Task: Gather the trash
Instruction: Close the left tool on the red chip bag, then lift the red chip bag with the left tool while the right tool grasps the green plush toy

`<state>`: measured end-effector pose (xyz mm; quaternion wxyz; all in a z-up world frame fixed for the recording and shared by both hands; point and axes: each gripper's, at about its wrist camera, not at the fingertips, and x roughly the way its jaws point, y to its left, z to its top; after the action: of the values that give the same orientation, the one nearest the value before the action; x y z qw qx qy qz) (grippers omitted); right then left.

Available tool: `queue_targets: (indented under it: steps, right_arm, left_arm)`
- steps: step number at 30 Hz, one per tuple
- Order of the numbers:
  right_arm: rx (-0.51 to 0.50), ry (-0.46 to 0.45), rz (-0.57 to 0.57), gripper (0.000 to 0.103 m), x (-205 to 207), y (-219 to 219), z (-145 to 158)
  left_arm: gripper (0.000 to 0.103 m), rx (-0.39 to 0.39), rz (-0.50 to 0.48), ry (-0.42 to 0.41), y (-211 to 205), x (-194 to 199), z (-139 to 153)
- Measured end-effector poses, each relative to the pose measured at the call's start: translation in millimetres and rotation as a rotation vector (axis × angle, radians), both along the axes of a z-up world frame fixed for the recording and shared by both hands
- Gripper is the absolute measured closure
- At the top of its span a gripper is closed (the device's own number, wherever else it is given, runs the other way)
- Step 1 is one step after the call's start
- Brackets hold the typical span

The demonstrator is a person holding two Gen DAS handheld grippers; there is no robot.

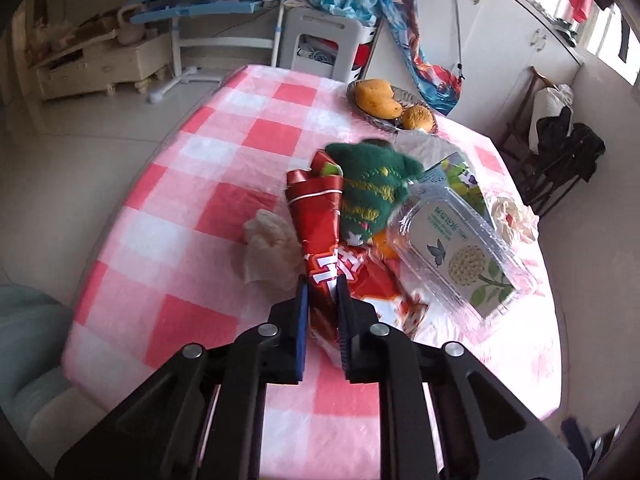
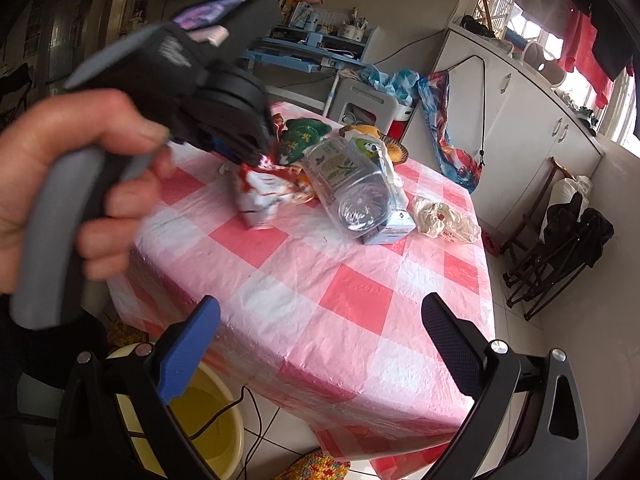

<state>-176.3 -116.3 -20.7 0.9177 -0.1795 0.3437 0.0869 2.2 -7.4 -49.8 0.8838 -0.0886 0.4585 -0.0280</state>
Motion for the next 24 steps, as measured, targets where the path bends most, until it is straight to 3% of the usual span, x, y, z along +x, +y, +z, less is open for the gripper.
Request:
queue_targets:
  steps: [6, 12, 24]
  right_arm:
    - [0.006, -0.006, 0.006, 0.006, -2.7, 3.5, 2.9]
    - [0.001, -0.006, 0.02, 0.006, -3.4, 7.6, 1.8]
    - [0.17, 0.063, 0.198, 0.006, 8.5, 37.0, 3.7]
  left_arm:
    - [0.091, -0.021, -0.037, 0.007, 22.2, -26.2, 14.0]
    - [0.092, 0.036, -0.063, -0.007, 39.2, -54.9, 26.4]
    - [0.092, -0.168, 0.11, -0.192, 124.3, -91.9, 67.8]
